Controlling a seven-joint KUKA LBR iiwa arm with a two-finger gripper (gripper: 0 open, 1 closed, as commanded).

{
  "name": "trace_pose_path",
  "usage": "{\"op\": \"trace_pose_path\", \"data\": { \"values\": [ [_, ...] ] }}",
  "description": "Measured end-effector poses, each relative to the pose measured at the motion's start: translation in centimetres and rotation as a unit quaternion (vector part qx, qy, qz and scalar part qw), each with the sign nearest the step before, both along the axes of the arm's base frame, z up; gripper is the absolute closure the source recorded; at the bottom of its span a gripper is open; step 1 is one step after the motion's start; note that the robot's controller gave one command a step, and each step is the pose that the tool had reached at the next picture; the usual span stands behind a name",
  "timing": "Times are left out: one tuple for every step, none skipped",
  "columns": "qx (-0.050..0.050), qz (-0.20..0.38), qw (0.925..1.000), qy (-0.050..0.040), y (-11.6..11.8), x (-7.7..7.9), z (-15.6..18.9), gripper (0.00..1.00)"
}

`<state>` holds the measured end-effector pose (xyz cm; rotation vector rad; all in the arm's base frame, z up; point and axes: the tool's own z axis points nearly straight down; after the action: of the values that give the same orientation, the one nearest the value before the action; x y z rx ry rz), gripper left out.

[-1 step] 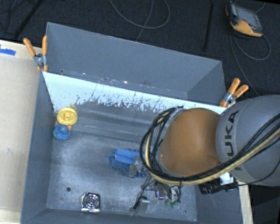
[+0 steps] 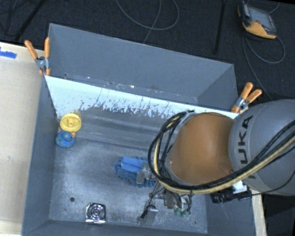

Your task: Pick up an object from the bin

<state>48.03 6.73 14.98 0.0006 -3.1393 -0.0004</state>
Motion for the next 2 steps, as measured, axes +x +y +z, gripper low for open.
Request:
{"op": "trace_pose_path", "data": {
  "values": [
    [0.000,-0.001,1.0000,-0.0006,0.0,0.2,-0.1,0.00],
    [0.000,0.001,1.0000,-0.0007,1.0,3.8,-4.1,0.00]
  ]
}}
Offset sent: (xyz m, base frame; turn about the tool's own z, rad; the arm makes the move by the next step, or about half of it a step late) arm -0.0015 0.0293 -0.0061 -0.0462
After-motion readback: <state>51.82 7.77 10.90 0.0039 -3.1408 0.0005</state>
